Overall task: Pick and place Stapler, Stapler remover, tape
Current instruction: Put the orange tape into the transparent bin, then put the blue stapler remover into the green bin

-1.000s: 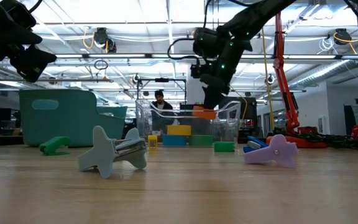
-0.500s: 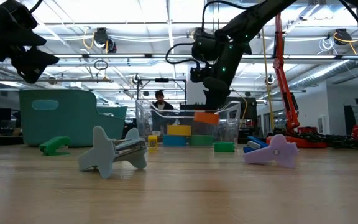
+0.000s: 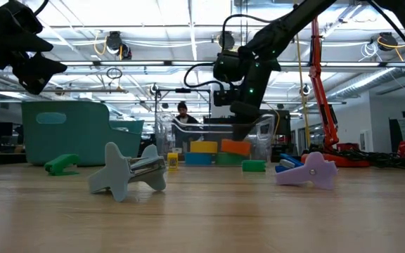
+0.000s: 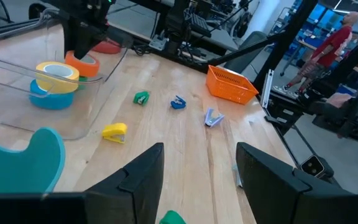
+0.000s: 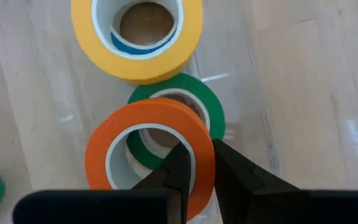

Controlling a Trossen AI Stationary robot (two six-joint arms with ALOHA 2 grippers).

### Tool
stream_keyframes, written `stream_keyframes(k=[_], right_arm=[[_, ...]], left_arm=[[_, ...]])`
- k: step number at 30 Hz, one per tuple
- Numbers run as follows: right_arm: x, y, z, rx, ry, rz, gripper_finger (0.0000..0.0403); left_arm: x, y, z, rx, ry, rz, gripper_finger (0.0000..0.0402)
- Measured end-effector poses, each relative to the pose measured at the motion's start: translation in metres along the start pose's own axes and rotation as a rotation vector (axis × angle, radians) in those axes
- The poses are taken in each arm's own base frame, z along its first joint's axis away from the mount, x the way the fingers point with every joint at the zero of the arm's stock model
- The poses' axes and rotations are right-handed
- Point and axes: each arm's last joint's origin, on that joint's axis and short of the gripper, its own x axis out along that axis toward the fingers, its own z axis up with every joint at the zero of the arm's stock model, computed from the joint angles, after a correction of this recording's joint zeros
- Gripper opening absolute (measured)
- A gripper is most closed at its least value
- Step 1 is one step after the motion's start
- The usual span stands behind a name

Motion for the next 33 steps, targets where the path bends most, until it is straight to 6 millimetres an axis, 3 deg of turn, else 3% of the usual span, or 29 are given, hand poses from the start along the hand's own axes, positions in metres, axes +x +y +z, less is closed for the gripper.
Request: stream_keyframes(k=[8, 21, 26, 30, 33], right_arm=[[0.000, 0.000, 0.000, 0.003, 0.001, 0.000, 0.0059], [-0.003, 0.000, 0.003, 0.071, -0.031, -0.010, 0.0122], [-0.031, 0.001, 0.008, 0.079, -0.115, -0.025, 0.0143], [-0.072, 0.012, 0.014, 0.078, -0.246, -0.031, 0.0145], [-0.105, 0.030, 0.015, 0.072, -0.340, -0.010, 0.0138]], left_arm=[[0.000, 0.000, 0.000, 0.001, 0.000, 0.000, 0.0205], [0.000, 0.000, 0.000, 0.002, 0.000, 0.000, 0.0205], [0.000, 0.000, 0.000, 0.003, 0.000, 0.000, 0.0205], [0.000, 0.000, 0.000, 0.004, 0.000, 0.000, 0.0205], [0.000, 0.000, 0.000, 0.011, 0.000, 0.000, 0.0205]])
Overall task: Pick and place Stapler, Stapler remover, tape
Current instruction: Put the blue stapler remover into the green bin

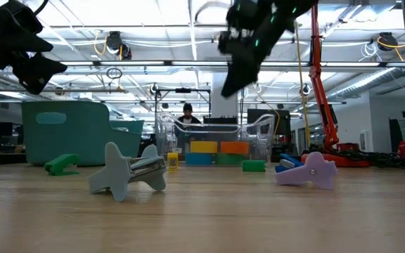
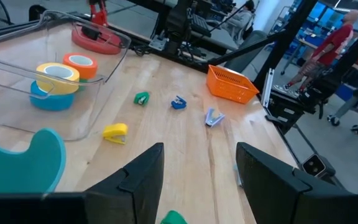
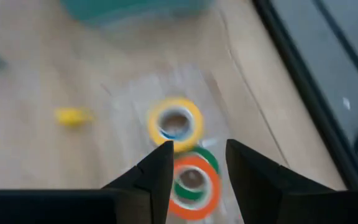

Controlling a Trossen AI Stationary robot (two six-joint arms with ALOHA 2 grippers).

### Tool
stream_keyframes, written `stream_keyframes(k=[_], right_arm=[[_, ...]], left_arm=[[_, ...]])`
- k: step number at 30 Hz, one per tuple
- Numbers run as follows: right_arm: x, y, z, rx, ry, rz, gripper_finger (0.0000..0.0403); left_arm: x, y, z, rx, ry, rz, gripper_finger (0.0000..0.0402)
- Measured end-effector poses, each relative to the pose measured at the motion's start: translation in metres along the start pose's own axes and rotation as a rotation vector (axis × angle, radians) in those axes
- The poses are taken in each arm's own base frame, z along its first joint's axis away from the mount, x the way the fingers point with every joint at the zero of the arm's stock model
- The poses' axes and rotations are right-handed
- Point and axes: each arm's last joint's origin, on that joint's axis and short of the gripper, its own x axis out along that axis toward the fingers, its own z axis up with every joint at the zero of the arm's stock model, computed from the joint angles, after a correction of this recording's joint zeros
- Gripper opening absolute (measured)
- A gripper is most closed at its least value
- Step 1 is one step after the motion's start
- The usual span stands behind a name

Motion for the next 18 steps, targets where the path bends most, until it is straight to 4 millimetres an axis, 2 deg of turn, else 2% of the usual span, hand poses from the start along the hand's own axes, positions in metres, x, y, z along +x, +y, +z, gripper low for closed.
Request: stream_keyframes(k=[4, 8, 13, 18], right_arm=[[-0.035, 0.038, 0.008, -0.037, -0.096, 0.091, 0.0129], [-0.054, 0.078, 0.007, -0.061, -0.129, 0.195, 0.0126], [-0.060, 0.123, -0.001, -0.067, -0.101, 0.299, 0.0125], [-0.052, 0.157, -0.017, -0.060, 0.019, 0.348, 0.0125]], left_arm=[[0.000, 0.000, 0.000, 0.029, 0.000, 0.000, 0.0205], [0.000, 0.000, 0.000, 0.043, 0.000, 0.000, 0.0205], [0.000, 0.000, 0.000, 0.045, 0.001, 0.000, 0.0205], [0.000, 0.000, 0.000, 0.043, 0.001, 0.000, 0.0205]])
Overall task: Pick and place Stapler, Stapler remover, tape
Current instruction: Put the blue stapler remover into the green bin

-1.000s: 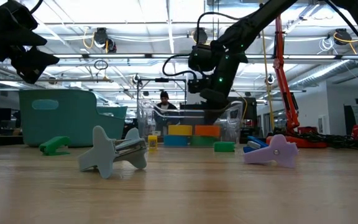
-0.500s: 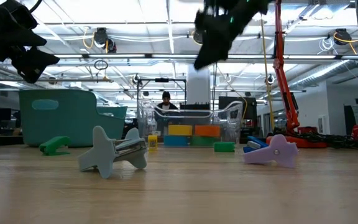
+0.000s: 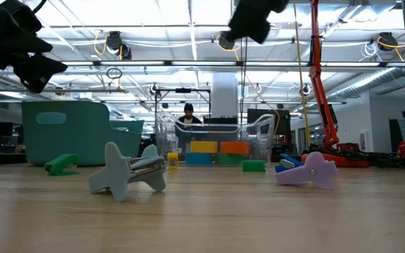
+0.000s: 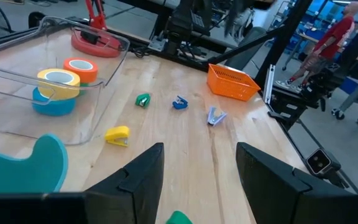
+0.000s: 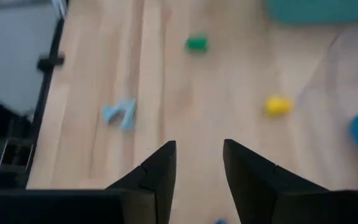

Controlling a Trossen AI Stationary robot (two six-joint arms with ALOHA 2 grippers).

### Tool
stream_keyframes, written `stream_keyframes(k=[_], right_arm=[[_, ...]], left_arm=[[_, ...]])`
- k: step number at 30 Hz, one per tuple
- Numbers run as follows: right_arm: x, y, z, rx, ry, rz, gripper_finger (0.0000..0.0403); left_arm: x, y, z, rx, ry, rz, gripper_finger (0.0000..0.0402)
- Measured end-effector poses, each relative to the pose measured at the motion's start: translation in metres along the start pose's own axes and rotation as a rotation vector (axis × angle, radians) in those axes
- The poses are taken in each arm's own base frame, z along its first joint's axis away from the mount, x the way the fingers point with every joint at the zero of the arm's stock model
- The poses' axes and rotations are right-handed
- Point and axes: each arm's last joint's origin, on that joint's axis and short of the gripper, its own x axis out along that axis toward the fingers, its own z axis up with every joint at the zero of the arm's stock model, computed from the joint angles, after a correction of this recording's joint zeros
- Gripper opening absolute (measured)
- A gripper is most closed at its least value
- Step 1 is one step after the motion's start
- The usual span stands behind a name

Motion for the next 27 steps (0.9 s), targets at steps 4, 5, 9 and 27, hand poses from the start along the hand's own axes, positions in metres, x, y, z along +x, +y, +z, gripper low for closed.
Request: stream_keyframes(k=[4, 5, 9, 27], right_arm=[[0.015, 0.016, -0.012, 0.057, 0.096, 0.011, 0.0125], [0.019, 0.019, -0.015, 0.069, 0.119, 0.011, 0.0125], [0.034, 0.030, -0.029, 0.108, 0.231, -0.006, 0.0125], [0.061, 0.041, -0.056, 0.132, 0.417, -0.135, 0.0125]], left_arm=[[0.000, 0.000, 0.000, -0.003, 0.003, -0.008, 0.0205], [0.000, 0.000, 0.000, -0.003, 0.003, -0.008, 0.0205], [0.000, 0.000, 0.000, -0.011, 0.003, -0.008, 0.0205], [0.000, 0.000, 0.000, -0.016, 0.003, -0.009, 0.0205]])
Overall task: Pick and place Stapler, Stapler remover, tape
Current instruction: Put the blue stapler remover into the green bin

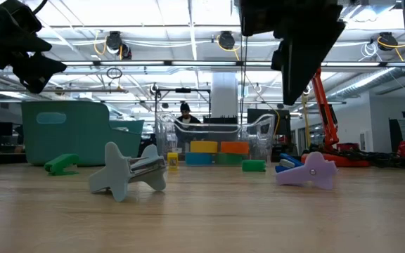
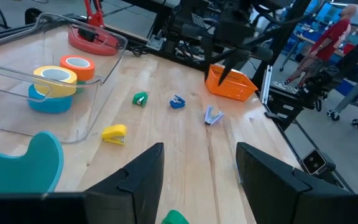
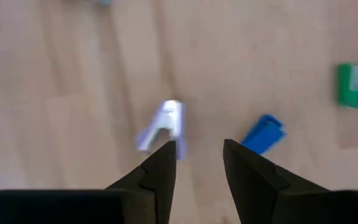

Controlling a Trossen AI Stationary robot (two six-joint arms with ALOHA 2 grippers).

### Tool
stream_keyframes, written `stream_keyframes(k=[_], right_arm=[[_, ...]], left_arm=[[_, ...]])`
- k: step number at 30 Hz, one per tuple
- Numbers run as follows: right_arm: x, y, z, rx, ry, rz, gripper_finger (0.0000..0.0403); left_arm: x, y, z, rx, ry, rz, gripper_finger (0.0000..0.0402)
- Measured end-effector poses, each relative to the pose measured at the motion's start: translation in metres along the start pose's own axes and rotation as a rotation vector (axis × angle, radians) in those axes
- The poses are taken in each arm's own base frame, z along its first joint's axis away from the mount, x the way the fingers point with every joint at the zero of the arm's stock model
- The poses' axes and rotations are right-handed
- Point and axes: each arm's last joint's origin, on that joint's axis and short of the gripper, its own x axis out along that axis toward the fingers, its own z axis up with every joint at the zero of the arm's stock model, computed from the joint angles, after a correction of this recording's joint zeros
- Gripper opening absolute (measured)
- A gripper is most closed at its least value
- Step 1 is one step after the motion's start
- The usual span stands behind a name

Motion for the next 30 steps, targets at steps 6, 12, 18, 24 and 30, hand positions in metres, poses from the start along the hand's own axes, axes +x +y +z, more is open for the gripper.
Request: stream_keyframes(k=[6, 12, 18, 24, 30], right_arm=[[0.005, -0.015, 0.002, 0.150, 0.008, -0.036, 0.0125], [0.018, -0.025, -0.006, 0.239, 0.064, -0.022, 0.0129], [0.022, -0.026, -0.007, 0.261, 0.034, 0.002, 0.0134], [0.022, -0.025, -0.007, 0.314, 0.024, 0.010, 0.0127], [0.022, -0.020, -0.006, 0.318, 0.001, 0.032, 0.0127]], left_arm=[[0.000, 0.000, 0.000, -0.002, 0.000, 0.000, 0.0205], [0.000, 0.000, 0.000, 0.005, 0.001, -0.001, 0.0205], [0.000, 0.000, 0.000, 0.005, 0.001, -0.001, 0.0205], [0.000, 0.000, 0.000, 0.006, 0.002, -0.001, 0.0205], [0.000, -0.001, -0.001, 0.020, 0.028, -0.049, 0.0205]])
